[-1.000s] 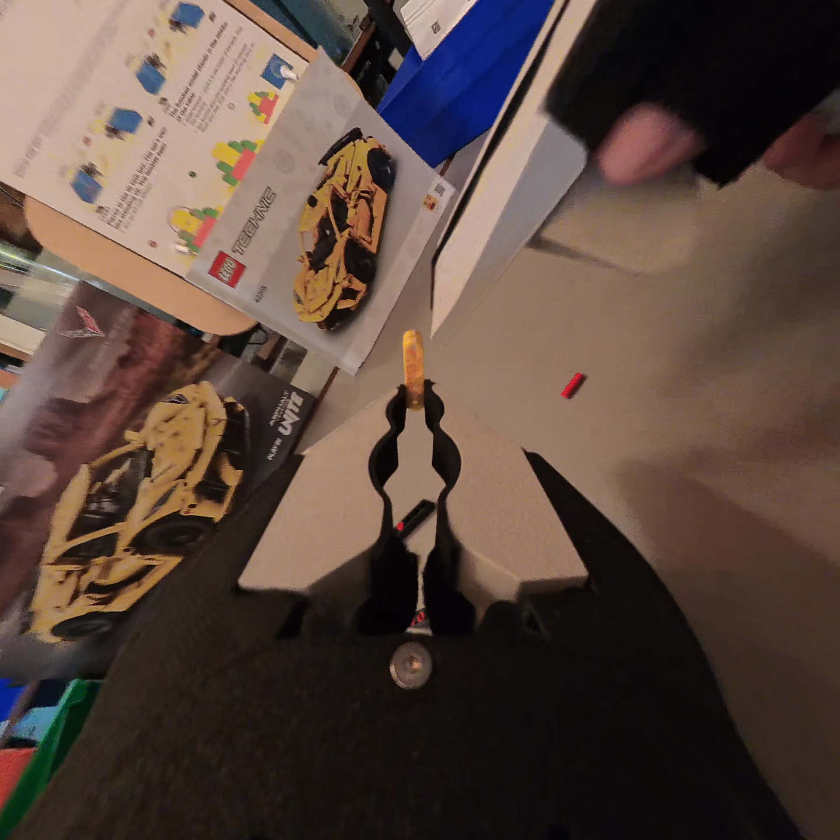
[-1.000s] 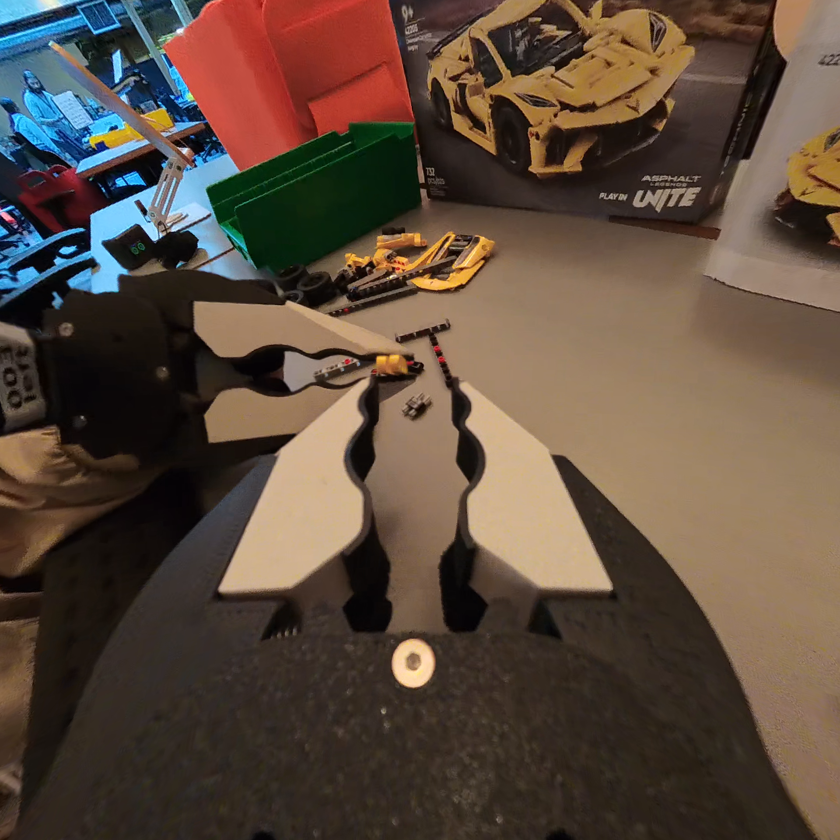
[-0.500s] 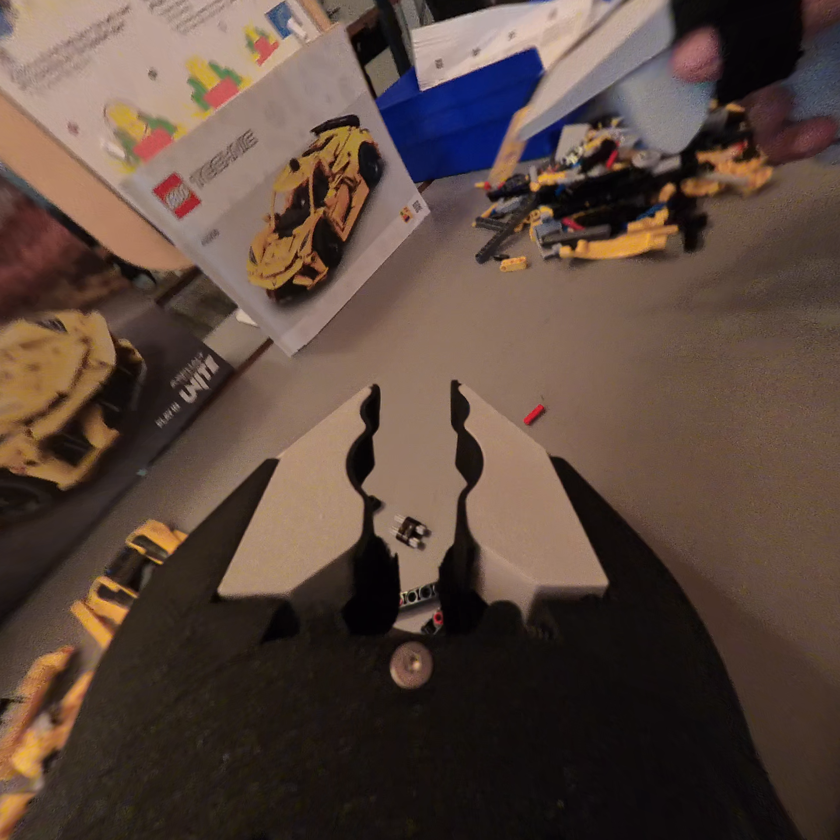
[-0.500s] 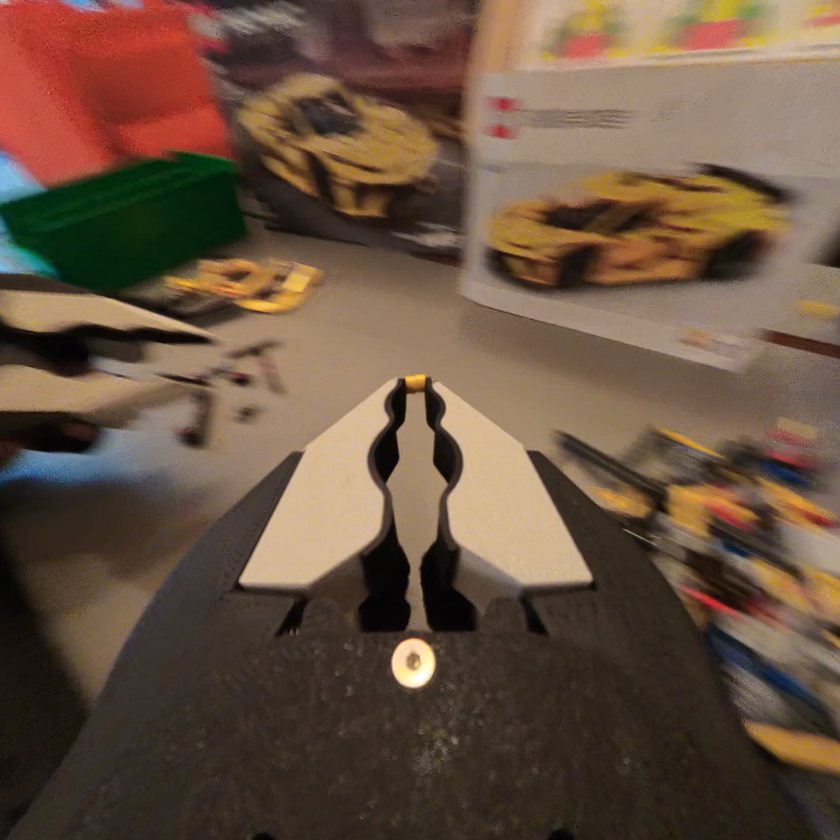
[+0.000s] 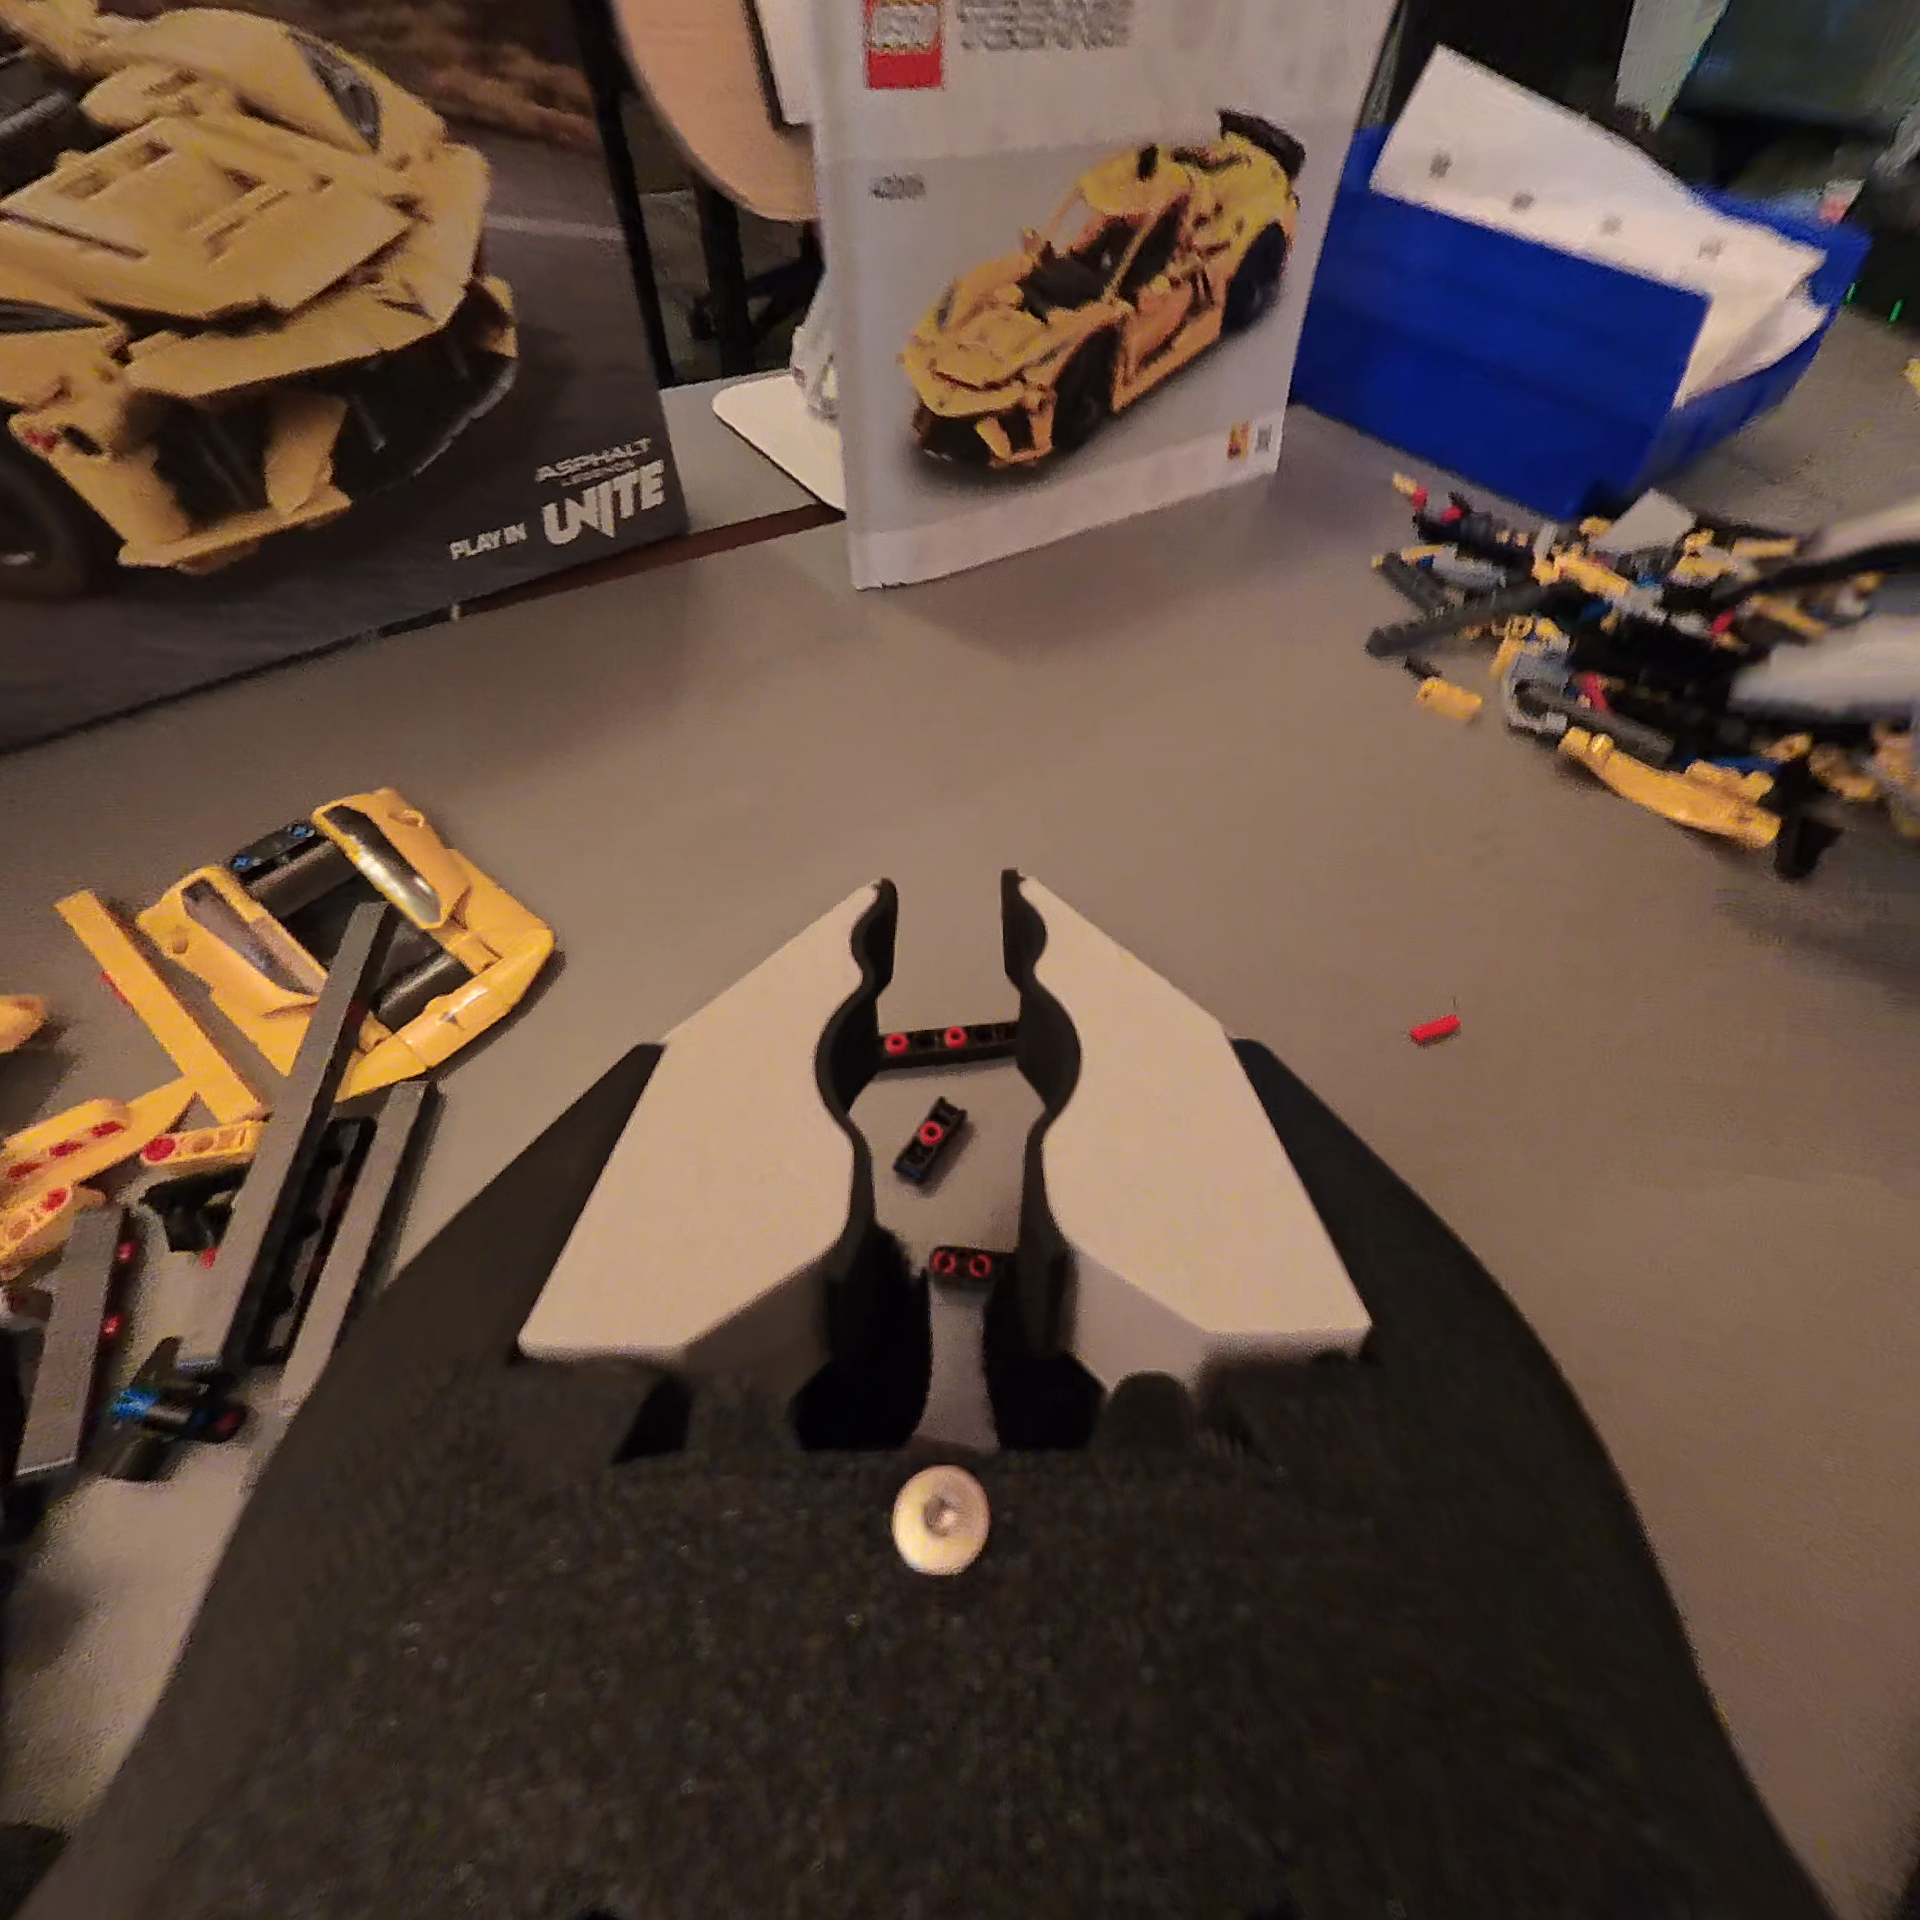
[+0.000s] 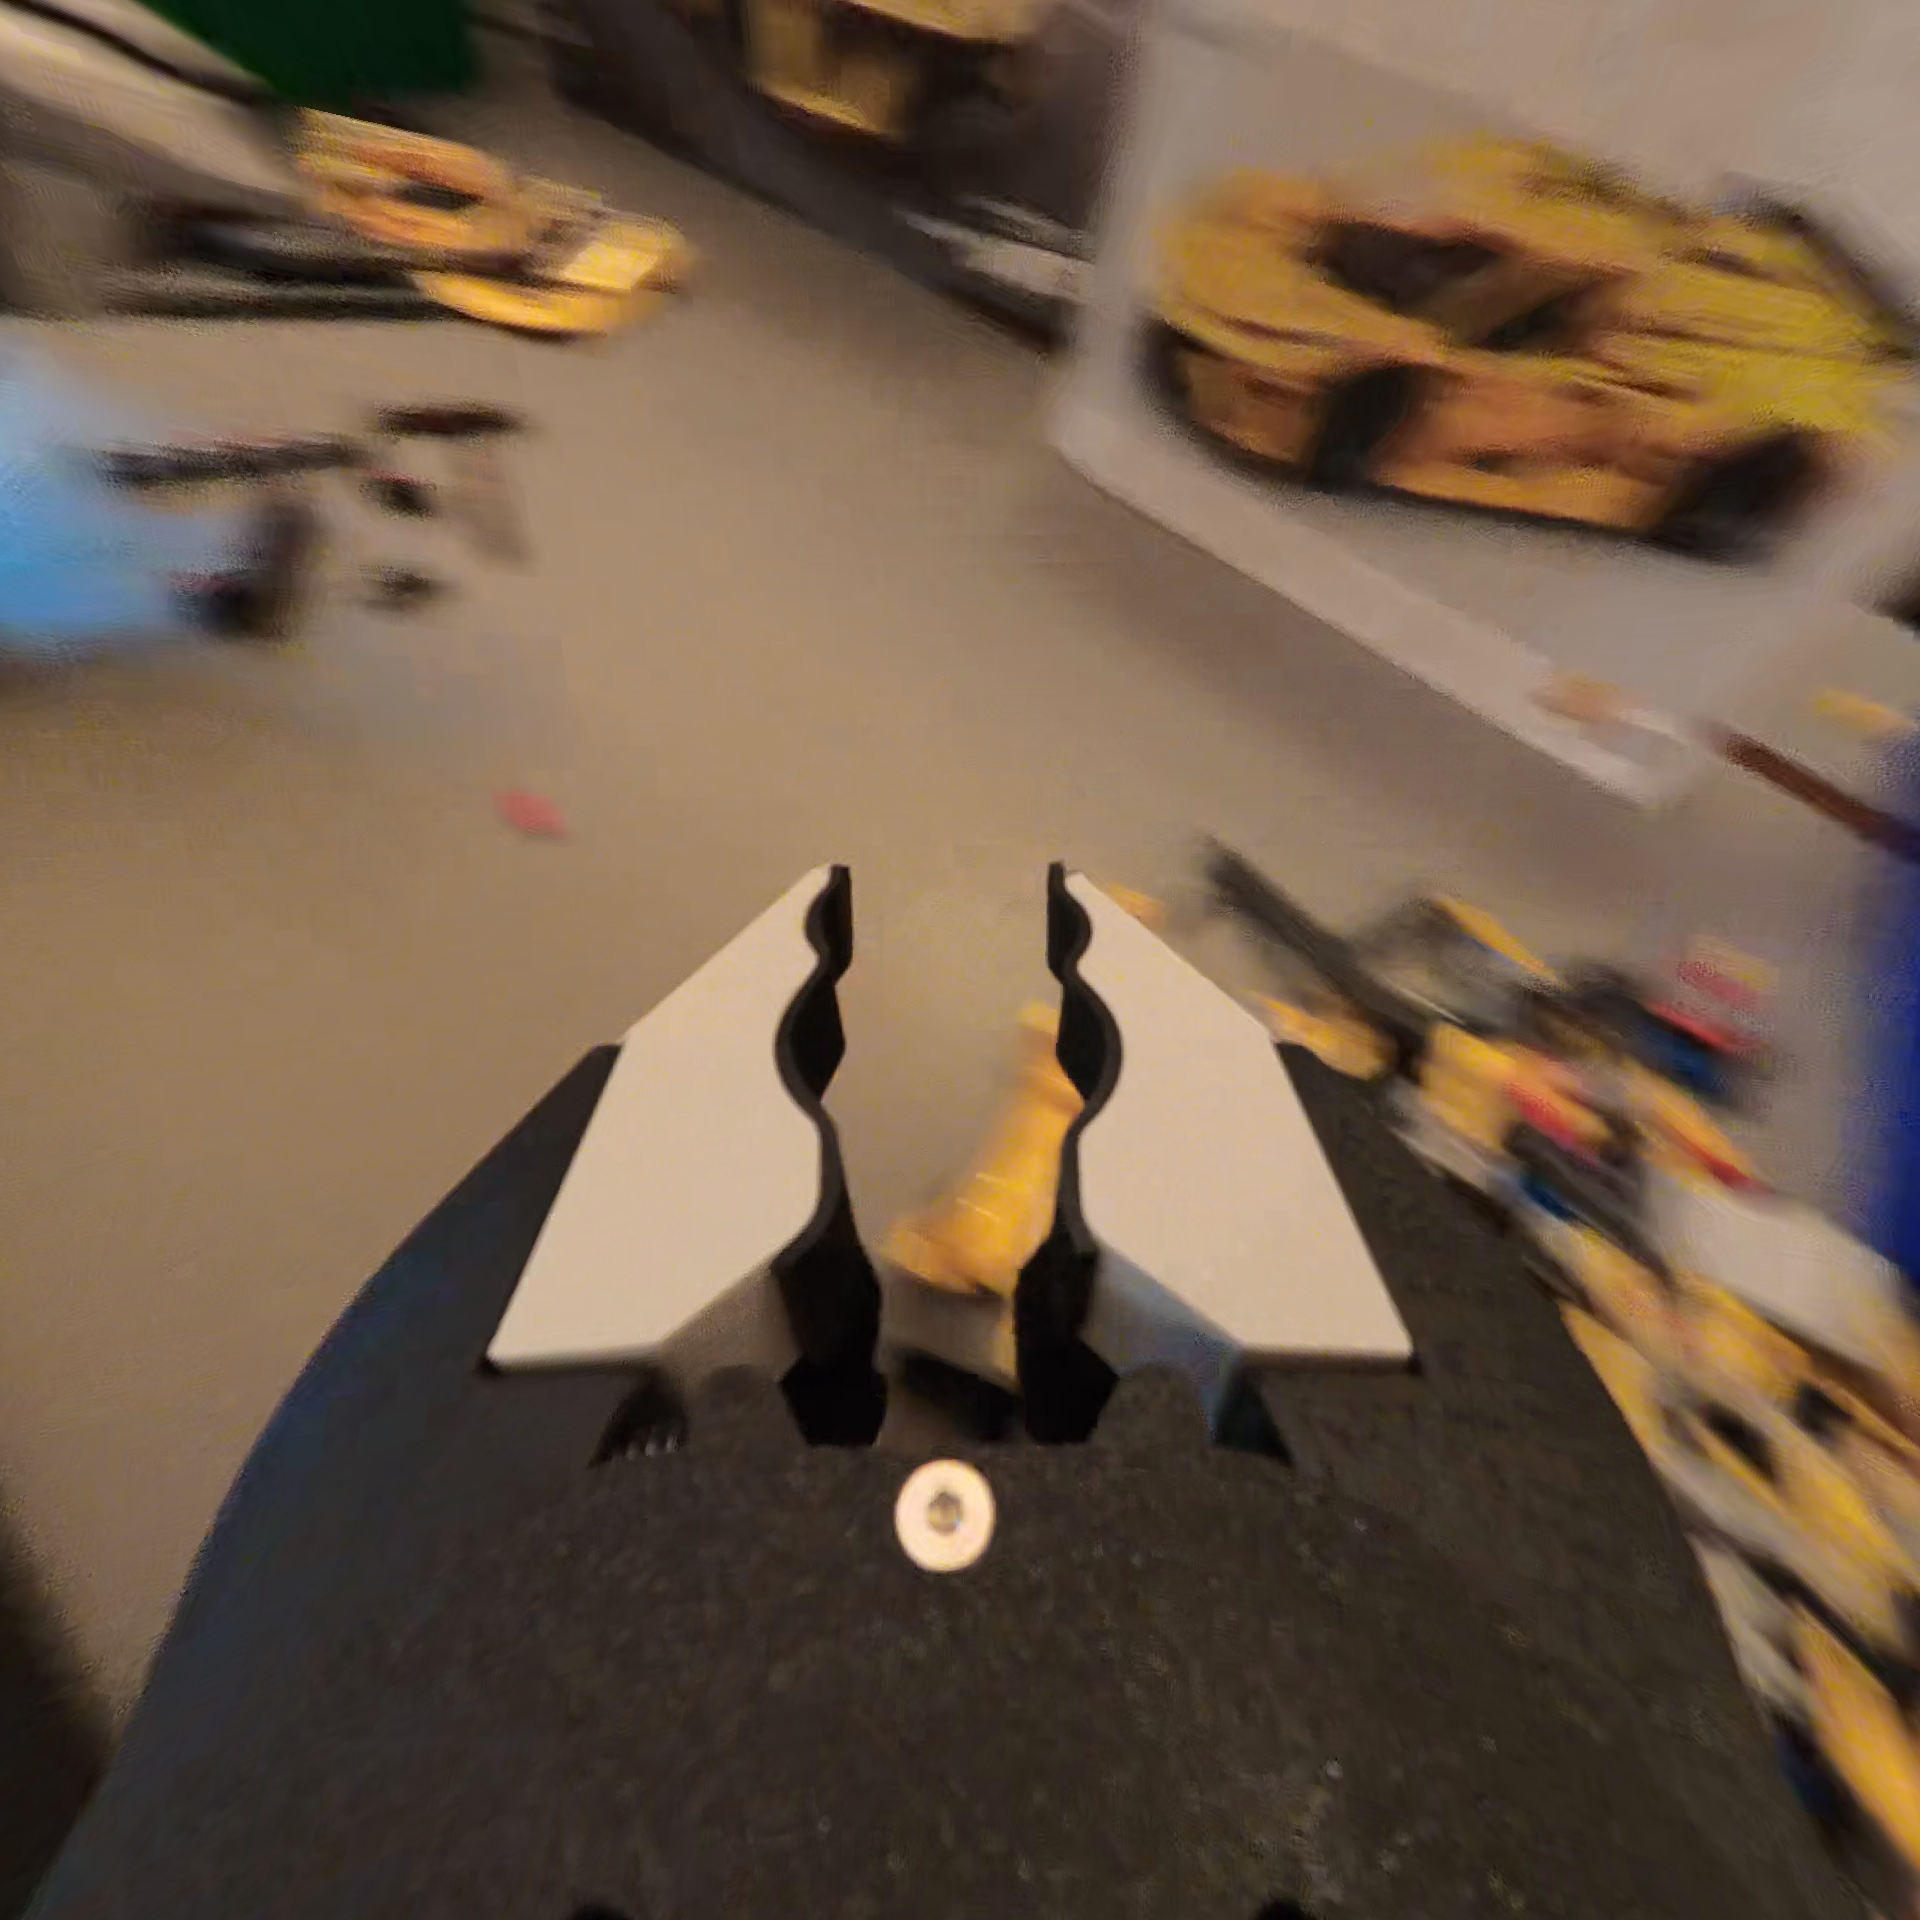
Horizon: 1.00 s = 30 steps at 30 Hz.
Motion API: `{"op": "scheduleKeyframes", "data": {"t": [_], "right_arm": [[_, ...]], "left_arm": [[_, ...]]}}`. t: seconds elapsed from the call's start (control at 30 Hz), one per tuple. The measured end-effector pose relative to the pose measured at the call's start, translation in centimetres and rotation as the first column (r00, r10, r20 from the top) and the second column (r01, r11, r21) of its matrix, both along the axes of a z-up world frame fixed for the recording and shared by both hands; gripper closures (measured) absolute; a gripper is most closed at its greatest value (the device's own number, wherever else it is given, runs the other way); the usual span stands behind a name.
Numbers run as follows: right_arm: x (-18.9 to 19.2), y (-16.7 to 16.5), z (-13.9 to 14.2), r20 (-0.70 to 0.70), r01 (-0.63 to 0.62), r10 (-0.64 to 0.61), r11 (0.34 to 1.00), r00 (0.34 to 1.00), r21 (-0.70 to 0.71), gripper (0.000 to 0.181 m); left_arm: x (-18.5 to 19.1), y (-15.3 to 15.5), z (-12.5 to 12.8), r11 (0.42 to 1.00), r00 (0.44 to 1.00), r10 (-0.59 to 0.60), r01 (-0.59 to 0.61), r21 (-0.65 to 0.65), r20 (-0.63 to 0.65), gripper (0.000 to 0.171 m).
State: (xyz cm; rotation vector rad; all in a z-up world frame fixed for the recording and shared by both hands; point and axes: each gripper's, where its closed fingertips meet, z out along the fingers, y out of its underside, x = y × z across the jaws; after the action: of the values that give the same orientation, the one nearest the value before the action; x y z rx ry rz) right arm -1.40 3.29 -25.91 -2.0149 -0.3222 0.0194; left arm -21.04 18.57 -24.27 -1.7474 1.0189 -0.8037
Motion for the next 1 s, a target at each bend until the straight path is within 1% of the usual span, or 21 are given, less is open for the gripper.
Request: {"op": "scheduleKeyframes", "data": {"t": [0.03,0.07,0.13,0.2,0.27,0.33,0.37,0.4,0.43,0.47,0.5,0.57,0.6,0.67,0.73,0.77,0.87,0.93,1.0], "right_arm": [[-3.8,0.6,-0.7,-0.043,-0.128,0.127,0.992,0.991,-0.020,0.145],[-6.6,1.1,-1.8,-0.069,-0.204,0.200,0.977,0.977,-0.063,0.145],[-9.8,2.1,-4.1,-0.073,-0.272,0.264,0.951,0.962,-0.144,0.146],[-10.8,2.9,-5.7,-0.016,-0.278,0.280,0.939,0.960,-0.204,0.148],[-11.8,3.2,-6.5,0.033,-0.314,0.330,0.920,0.943,-0.236,0.152],[-12.6,3.2,-6.7,0.033,-0.341,0.360,0.906,0.933,-0.250,0.174],[-12.7,3.3,-6.8,0.038,-0.336,0.356,0.907,0.934,-0.252,0.178],[-12.5,3.3,-6.8,0.047,-0.337,0.361,0.905,0.931,-0.259,0.178],[-11.8,3.2,-6.7,0.073,-0.309,0.341,0.909,0.937,-0.280,0.179],[-10.4,3.2,-6.4,0.128,-0.249,0.296,0.924,0.947,-0.290,0.179],[-8.7,3.0,-5.4,0.189,-0.191,0.247,0.943,0.951,-0.271,0.179],[-4.3,2.0,-2.6,0.276,-0.062,0.113,0.980,0.955,-0.188,0.179],[-1.7,1.1,-1.4,0.283,0.006,0.040,0.987,0.958,-0.160,0.179],[4.1,-1.1,0.0,0.253,0.160,-0.121,0.977,0.960,-0.139,0.179],[9.7,-3.3,0.2,0.228,0.293,-0.259,0.947,0.939,-0.131,0.179],[11.6,-4.2,-0.1,0.210,0.326,-0.293,0.934,0.933,-0.145,0.179],[14.5,-5.3,-0.9,0.152,0.367,-0.344,0.916,0.927,-0.164,0.178],[15.1,-5.5,-1.4,0.115,0.385,-0.370,0.905,0.922,-0.180,0.178],[14.8,-5.1,-1.1,0.066,0.384,-0.379,0.906,0.923,-0.179,0.173]], "left_arm": [[-0.2,0.4,0.1,1.000,1.000,0.009,-0.009,-0.013,0.015,0.152],[-0.4,0.7,0.3,1.000,1.000,0.017,-0.016,-0.021,0.026,0.152],[-0.7,0.9,0.5,0.999,0.999,0.023,-0.022,-0.031,0.045,0.152],[-0.8,1.1,0.6,0.999,0.998,0.030,-0.027,-0.042,0.061,0.152],[-1.0,1.3,1.0,0.998,0.996,0.039,-0.035,-0.055,0.085,0.152],[-1.3,1.5,1.4,0.997,0.993,0.047,-0.040,-0.067,0.112,0.152],[-1.6,1.9,1.7,0.997,0.991,0.057,-0.050,-0.062,0.124,0.152],[-2.3,2.6,2.1,0.996,0.987,0.084,-0.079,-0.046,0.136,0.152],[-3.5,3.6,2.8,0.992,0.979,0.130,-0.128,-0.025,0.157,0.154],[-5.1,4.8,3.8,0.984,0.966,0.174,-0.177,-0.005,0.189,0.158],[-7.1,5.9,4.6,0.975,0.950,0.216,-0.222,0.005,0.224,0.159],[-11.6,7.7,5.5,0.954,0.915,0.294,-0.298,-0.027,0.275,0.160],[-13.5,8.2,5.6,0.949,0.908,0.312,-0.313,-0.041,0.281,0.165],[-16.8,8.7,4.7,0.941,0.915,0.338,-0.335,-0.055,0.218,0.169],[-19.5,8.1,3.8,0.931,0.914,0.366,-0.357,-0.083,0.175,0.168],[-20.6,7.6,3.5,0.927,0.913,0.373,-0.363,-0.089,0.166,0.168],[-23.2,5.8,2.0,0.907,0.904,0.420,-0.416,-0.061,0.083,0.168],[-24.5,4.6,1.2,0.891,0.890,0.454,-0.452,-0.048,0.047,0.168],[-24.7,3.2,0.3,0.891,0.893,0.449,-0.446,-0.080,0.018,0.167]]}}
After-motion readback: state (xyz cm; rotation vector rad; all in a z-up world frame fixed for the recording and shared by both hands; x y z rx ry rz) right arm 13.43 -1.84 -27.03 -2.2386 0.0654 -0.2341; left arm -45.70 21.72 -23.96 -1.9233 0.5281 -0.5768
